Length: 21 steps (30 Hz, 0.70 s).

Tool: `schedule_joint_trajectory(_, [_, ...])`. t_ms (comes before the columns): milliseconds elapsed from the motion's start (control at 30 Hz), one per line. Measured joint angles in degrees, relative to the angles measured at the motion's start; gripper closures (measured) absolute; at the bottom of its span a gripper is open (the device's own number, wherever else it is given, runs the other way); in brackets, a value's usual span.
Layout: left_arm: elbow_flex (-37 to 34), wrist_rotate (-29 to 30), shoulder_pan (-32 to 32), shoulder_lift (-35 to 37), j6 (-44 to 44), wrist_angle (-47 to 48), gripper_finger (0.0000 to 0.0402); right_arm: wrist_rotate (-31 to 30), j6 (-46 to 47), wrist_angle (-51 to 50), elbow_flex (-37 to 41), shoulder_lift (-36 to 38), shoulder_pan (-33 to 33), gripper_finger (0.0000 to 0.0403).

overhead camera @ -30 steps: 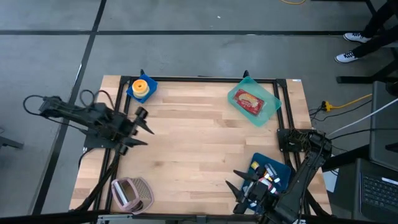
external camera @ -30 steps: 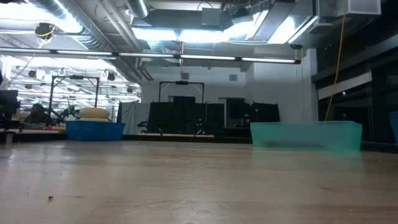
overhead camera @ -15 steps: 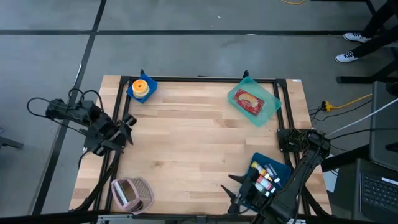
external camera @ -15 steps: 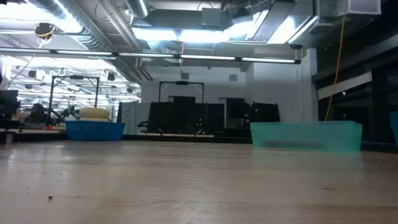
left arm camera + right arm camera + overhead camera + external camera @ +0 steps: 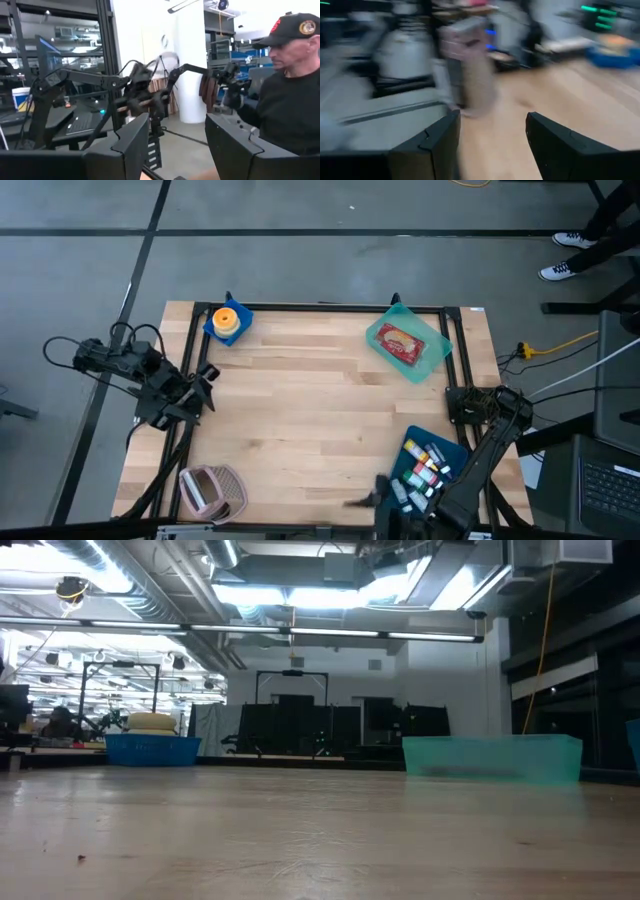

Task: Pick & Place Food Item
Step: Return to Home Position

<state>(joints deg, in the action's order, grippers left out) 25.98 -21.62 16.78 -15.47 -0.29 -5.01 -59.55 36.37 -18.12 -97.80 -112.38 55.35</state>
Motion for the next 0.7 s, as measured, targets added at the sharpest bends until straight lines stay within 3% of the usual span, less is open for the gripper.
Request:
schedule_joint_trajectory(100, [0.0, 0.0, 0.0, 0.0, 0.4, 2.0, 0.0213, 10.5, -19.0, 16.6, 0.0, 0.0, -0.4, 0.0181])
schedule_joint_trajectory(167, [0.0, 0.0, 0.0, 0.0, 0.2, 2.5, 0.0213, 20.9, -30.2, 24.8, 0.0, 0.1, -1.1, 0.0181])
schedule_joint_trajectory(267, [0.0, 0.0, 0.0, 0.0, 0.1, 3.5, 0.0212, 34.9, -37.8, 29.0, 0.0, 0.1, -2.7, 0.0181])
schedule_joint_trajectory(333, [0.0, -0.3, 0.0, 0.0, 0.1, 3.7, 0.0213, 39.3, -38.2, 28.7, 0.0, 0.1, -3.8, 0.0181])
schedule_joint_trajectory(500, [-0.4, -0.4, 1.2, 0.0, 2.4, 5.7, 0.0212, 40.7, -39.0, 24.0, 0.0, 0.1, -5.2, 0.0181])
schedule_joint_trajectory(700, [-0.6, 3.8, 1.9, 0.9, 4.3, 11.0, 0.0212, 39.5, -40.9, 22.4, 0.0, 1.0, -4.4, 0.0181])
